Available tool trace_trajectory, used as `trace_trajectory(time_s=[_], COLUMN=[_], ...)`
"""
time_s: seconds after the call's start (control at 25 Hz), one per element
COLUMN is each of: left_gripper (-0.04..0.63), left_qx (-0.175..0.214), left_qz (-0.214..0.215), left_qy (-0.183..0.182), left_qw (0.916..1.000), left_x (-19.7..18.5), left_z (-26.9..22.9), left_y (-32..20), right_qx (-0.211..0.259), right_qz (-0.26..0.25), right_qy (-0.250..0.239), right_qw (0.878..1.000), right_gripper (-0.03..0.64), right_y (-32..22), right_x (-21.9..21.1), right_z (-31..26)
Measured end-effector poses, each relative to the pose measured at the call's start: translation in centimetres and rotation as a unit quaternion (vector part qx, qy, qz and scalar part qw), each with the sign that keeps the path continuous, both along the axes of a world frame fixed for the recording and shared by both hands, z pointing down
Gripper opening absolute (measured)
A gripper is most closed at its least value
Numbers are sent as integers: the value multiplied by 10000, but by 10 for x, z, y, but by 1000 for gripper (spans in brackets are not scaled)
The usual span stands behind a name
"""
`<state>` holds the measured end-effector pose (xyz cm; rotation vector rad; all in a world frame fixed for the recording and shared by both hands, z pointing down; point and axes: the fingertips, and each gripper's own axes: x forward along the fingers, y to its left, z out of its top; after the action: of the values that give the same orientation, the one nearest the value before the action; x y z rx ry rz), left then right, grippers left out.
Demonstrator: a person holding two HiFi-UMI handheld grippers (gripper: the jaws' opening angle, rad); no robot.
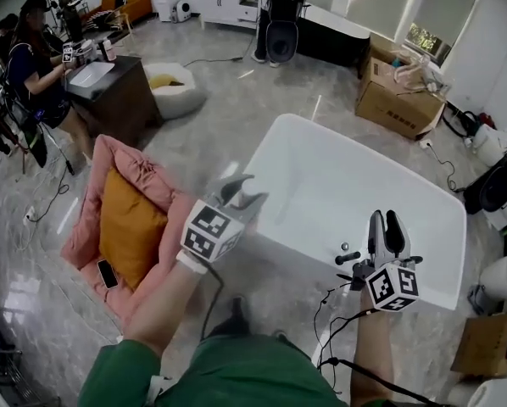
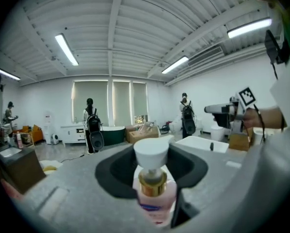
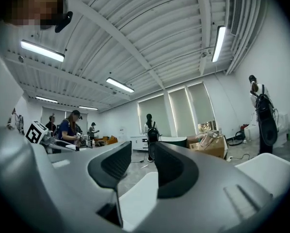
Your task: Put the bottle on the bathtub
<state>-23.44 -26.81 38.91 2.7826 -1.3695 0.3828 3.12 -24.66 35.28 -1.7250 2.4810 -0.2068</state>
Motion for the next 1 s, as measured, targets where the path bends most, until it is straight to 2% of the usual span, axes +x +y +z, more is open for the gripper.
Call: trace_trajectory(time_s=[0.2, 0.4, 0.64, 1.0], left_gripper=[166, 167, 167, 167], left_qx=[-122, -344, -498, -750], left_qz=[409, 715, 931, 1197], left_qy=[-187, -216, -308, -488], left_qw=[9989, 9966, 9939, 9888], left_x=[8, 12, 33, 97], left_z=[29, 62, 98, 148], left_y=[-34, -61, -87, -106], right_qx=[-101, -276, -425, -677], right_qz=[420, 751, 842, 849], right_qy=[133, 373, 463, 212], right_qw=[9990, 9961, 9945, 9939], right_gripper=[149, 149, 147, 147], right_y=[-12, -19, -37, -64], right_x=[1, -3, 1, 47], right_z=[9, 23, 49, 100])
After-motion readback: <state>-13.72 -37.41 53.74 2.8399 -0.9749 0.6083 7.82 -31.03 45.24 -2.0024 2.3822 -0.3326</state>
